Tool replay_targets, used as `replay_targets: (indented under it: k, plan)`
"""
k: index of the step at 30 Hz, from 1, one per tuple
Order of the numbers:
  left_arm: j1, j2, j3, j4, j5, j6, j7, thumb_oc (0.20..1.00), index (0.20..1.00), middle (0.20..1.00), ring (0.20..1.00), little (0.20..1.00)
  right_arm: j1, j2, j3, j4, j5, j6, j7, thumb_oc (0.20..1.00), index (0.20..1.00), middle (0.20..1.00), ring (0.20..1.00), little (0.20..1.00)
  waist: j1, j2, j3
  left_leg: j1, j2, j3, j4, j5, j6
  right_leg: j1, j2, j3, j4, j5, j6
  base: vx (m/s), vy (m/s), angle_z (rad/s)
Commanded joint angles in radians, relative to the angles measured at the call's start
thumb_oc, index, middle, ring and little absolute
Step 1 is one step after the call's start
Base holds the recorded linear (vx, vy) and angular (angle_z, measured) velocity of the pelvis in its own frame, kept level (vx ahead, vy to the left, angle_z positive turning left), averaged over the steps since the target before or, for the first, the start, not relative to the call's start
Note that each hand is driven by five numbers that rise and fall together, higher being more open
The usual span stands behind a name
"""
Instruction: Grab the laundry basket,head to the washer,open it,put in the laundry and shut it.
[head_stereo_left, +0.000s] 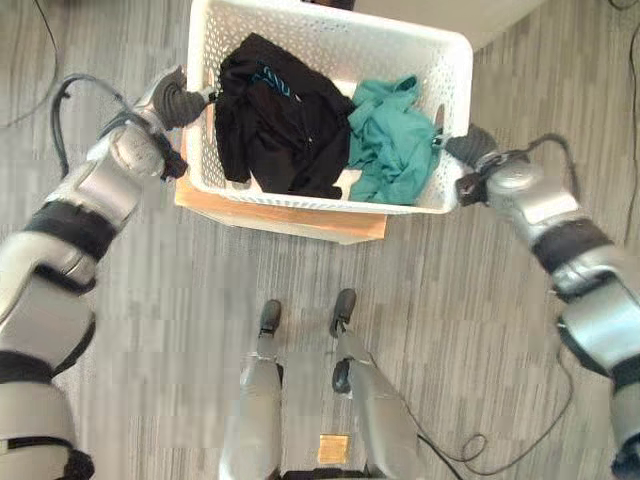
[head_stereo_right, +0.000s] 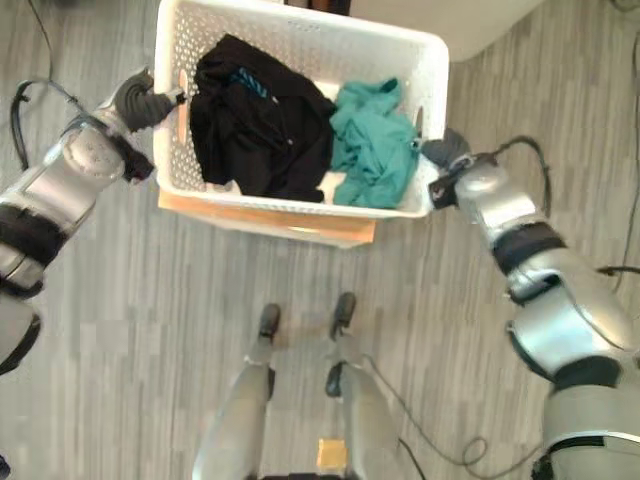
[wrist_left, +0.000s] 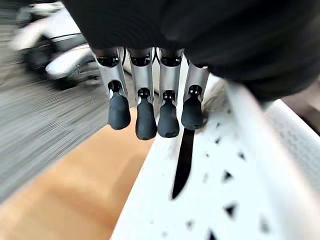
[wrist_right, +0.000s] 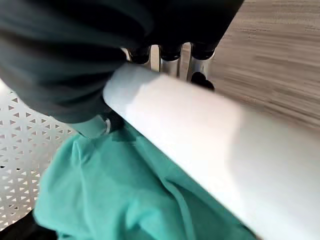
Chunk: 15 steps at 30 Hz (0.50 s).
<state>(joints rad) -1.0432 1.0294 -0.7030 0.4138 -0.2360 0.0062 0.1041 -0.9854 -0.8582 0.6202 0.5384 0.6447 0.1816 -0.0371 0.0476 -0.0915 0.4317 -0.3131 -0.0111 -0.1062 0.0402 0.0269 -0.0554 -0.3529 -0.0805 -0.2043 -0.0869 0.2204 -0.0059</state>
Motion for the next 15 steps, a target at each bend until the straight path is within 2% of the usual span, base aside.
replay_targets:
  k: [1,2,3,4,6,8,11,13,14,15]
  plan:
    - [0.107,0.025,0.090,0.007,0.006,-0.050,-0.025,0.200,0.200,0.200,0.200,0.200,0.119,-0.132,-0.103,-0.079,0.002,-0.132,0.086,0.200,0.200,0.200,0.200,0.200,-0.021,0.054,-0.161,0.156,0.020,0.096,-0.104,-0.040,0.029,0.181,-0.034,-0.014,0.051,-0.174,0.148,0.15,0.059,-0.23]
    - [0.199,0.047,0.144,-0.066,0.009,-0.050,-0.045,0.200,0.200,0.200,0.200,0.200,0.214,-0.167,-0.165,-0.149,0.003,-0.135,0.110,0.200,0.200,0.200,0.200,0.200,-0.025,0.059,-0.179,0.181,0.018,0.099,-0.098,-0.051,0.034,0.202,-0.036,-0.012,0.057,-0.181,0.149,0.14,0.051,-0.25]
    - [0.364,0.050,0.243,-0.167,0.003,-0.050,-0.081,0.200,0.200,0.200,0.200,0.200,0.346,-0.215,-0.254,-0.230,-0.010,-0.133,0.153,0.200,0.200,0.200,0.200,0.200,-0.026,0.064,-0.213,0.221,0.018,0.108,-0.092,-0.069,0.038,0.233,-0.040,-0.008,0.061,-0.192,0.150,0.15,0.051,-0.24]
    - [0.379,0.050,0.253,-0.176,0.006,-0.048,-0.082,0.200,0.200,0.200,0.200,0.200,0.356,-0.217,-0.259,-0.238,-0.012,-0.131,0.153,0.200,0.200,0.200,0.200,0.200,-0.026,0.066,-0.215,0.225,0.018,0.109,-0.093,-0.070,0.038,0.236,-0.040,-0.007,0.060,-0.193,0.150,0.12,0.011,-0.33]
    - [0.589,-0.026,0.360,-0.262,-0.053,-0.053,-0.124,0.200,0.200,0.200,0.200,0.200,0.545,-0.262,-0.359,-0.312,-0.023,-0.111,0.219,0.200,0.200,0.200,0.200,0.200,-0.035,0.068,-0.265,0.280,0.018,0.121,-0.086,-0.093,0.044,0.279,-0.041,0.003,0.068,-0.209,0.151,0.11,-0.003,-0.36]
    - [0.639,-0.055,0.382,-0.260,-0.052,-0.046,-0.130,0.200,0.200,0.200,0.200,0.200,0.586,-0.266,-0.380,-0.316,-0.022,-0.103,0.229,0.200,0.200,0.200,0.200,0.200,-0.036,0.070,-0.277,0.296,0.018,0.121,-0.088,-0.095,0.045,0.292,-0.041,0.008,0.071,-0.213,0.150,0.07,-0.004,-0.23]
    - [0.769,-0.179,0.424,-0.264,-0.044,-0.024,-0.154,0.200,0.200,0.200,0.200,0.200,0.740,-0.255,-0.472,-0.384,-0.031,-0.078,0.268,0.200,0.200,0.200,0.200,0.200,-0.053,0.070,-0.313,0.338,0.016,0.130,-0.094,-0.102,0.050,0.323,-0.038,0.024,0.074,-0.222,0.148,0.06,-0.013,-0.21]
    - [0.837,-0.288,0.407,-0.254,-0.051,-0.005,-0.185,0.200,0.200,0.200,0.200,0.200,0.861,-0.242,-0.529,-0.429,-0.040,-0.059,0.303,0.200,0.200,0.200,0.200,0.200,-0.072,0.072,-0.341,0.361,0.017,0.141,-0.107,-0.103,0.055,0.335,-0.037,0.034,0.072,-0.227,0.148,0.03,-0.016,-0.13]
    - [0.836,-0.289,0.404,-0.254,-0.051,-0.005,-0.185,0.200,0.200,0.200,0.200,0.200,0.869,-0.243,-0.535,-0.433,-0.040,-0.058,0.303,0.200,0.200,0.200,0.200,0.200,-0.070,0.073,-0.341,0.362,0.018,0.141,-0.108,-0.103,0.055,0.335,-0.037,0.035,0.072,-0.227,0.148,0.00,-0.033,-0.20]
    - [0.859,-0.337,0.391,-0.242,-0.043,0.004,-0.195,0.200,0.200,0.200,0.200,0.200,0.945,-0.230,-0.578,-0.464,-0.050,-0.048,0.316,0.200,0.200,0.200,0.200,0.200,-0.086,0.074,-0.353,0.369,0.020,0.148,-0.119,-0.098,0.054,0.338,-0.034,0.041,0.068,-0.225,0.146,0.00,-0.018,-0.23]
